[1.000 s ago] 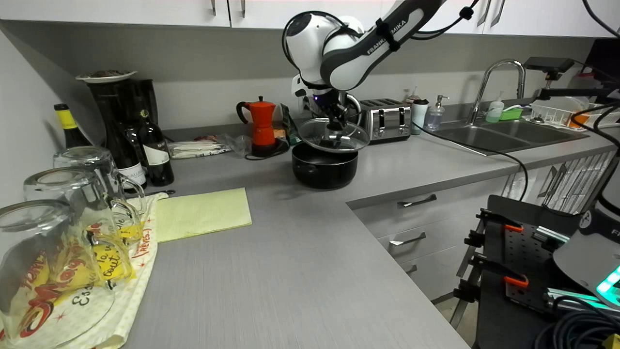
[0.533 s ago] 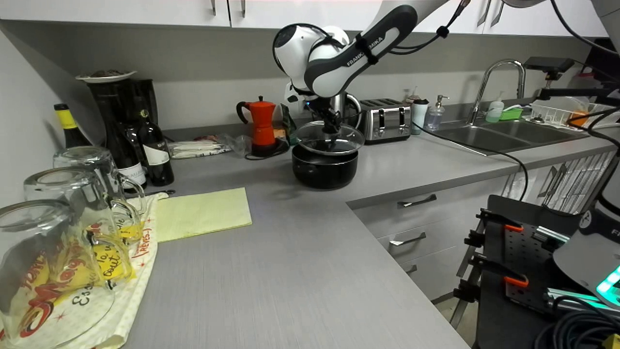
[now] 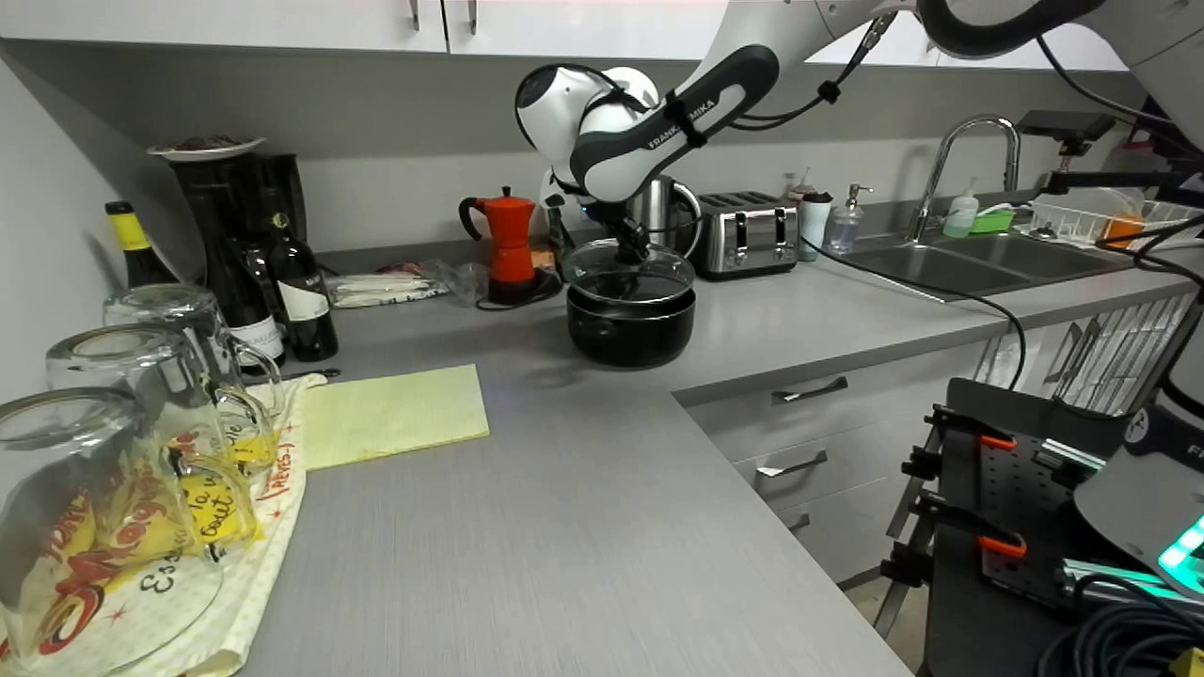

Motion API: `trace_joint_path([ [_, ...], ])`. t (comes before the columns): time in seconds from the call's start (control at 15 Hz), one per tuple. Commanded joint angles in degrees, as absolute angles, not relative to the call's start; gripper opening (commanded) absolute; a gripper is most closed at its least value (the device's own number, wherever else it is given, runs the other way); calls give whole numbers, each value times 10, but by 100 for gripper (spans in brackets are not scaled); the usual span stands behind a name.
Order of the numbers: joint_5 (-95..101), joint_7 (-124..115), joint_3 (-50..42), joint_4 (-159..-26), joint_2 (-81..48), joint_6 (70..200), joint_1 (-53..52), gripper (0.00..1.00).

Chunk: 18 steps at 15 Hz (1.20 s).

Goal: Put the lid on the pot

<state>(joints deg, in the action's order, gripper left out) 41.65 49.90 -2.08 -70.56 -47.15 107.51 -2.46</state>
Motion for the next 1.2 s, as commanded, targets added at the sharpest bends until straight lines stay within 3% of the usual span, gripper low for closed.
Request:
trace_joint_path([
  [0.0,412,523,-21,-644,-502,1035,-32,25],
  [1.13,411,544,-17,-654,-514,1027,-37,25],
])
